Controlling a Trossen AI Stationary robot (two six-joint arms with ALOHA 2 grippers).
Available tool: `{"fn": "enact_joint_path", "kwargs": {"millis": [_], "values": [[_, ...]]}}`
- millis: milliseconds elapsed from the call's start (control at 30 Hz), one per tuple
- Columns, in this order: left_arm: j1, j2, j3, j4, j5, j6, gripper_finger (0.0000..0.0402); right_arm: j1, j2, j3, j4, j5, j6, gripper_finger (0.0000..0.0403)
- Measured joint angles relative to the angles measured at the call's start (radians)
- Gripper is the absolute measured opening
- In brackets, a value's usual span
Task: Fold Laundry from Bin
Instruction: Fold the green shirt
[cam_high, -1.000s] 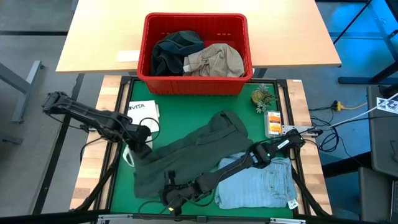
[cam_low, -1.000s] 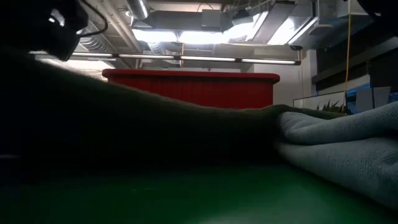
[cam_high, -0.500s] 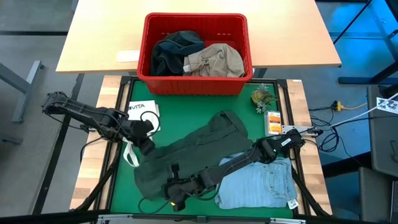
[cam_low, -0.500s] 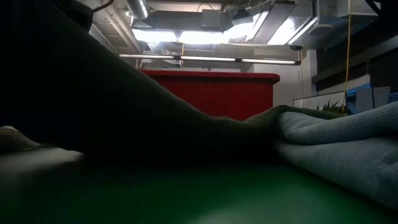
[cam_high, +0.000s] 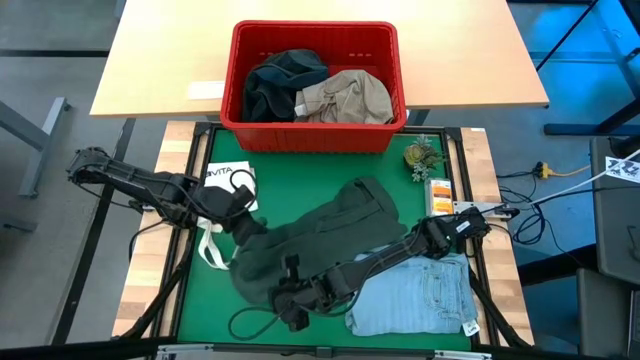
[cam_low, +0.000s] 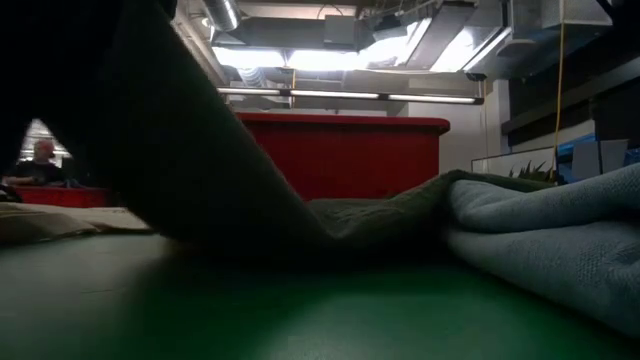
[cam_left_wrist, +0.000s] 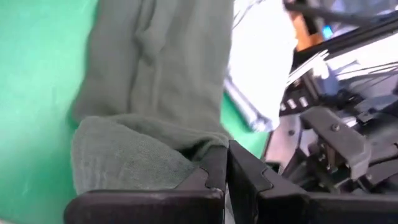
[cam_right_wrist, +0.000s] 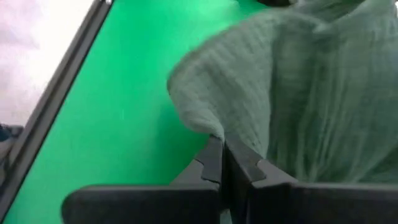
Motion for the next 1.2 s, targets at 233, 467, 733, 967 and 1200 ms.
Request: {"fn": "enact_joint_path", "kwargs": {"millis": [233,467,733,967,1200], "values": [[0.036,0.035,0.000,0.096,-0.030,0.043,0.0000,0.000,-0.041,0.000,-0.107,0.051,-0.006,0.0002],[0.076,0.097,0.000,0.198,-0.026,0.099,0.0000,-0.001,-0.103,-0.055,-0.226,0.110,0.010,0.0002],[0.131,0.211,0.000,0.438,-0.015,0.223,0.0000,0.000,-0.293,-0.306,-0.177,0.172,0.060,0.0002],[0.220,0.361,0.000,0.676,0.026,0.277,0.0000,0.000,-0.560,-0.702,-0.047,0.231,0.122,0.0003],[0.303,0.516,0.000,0.898,0.053,0.278,0.0000,-0.010,-0.804,-1.098,0.122,0.257,0.243,0.0003]]}}
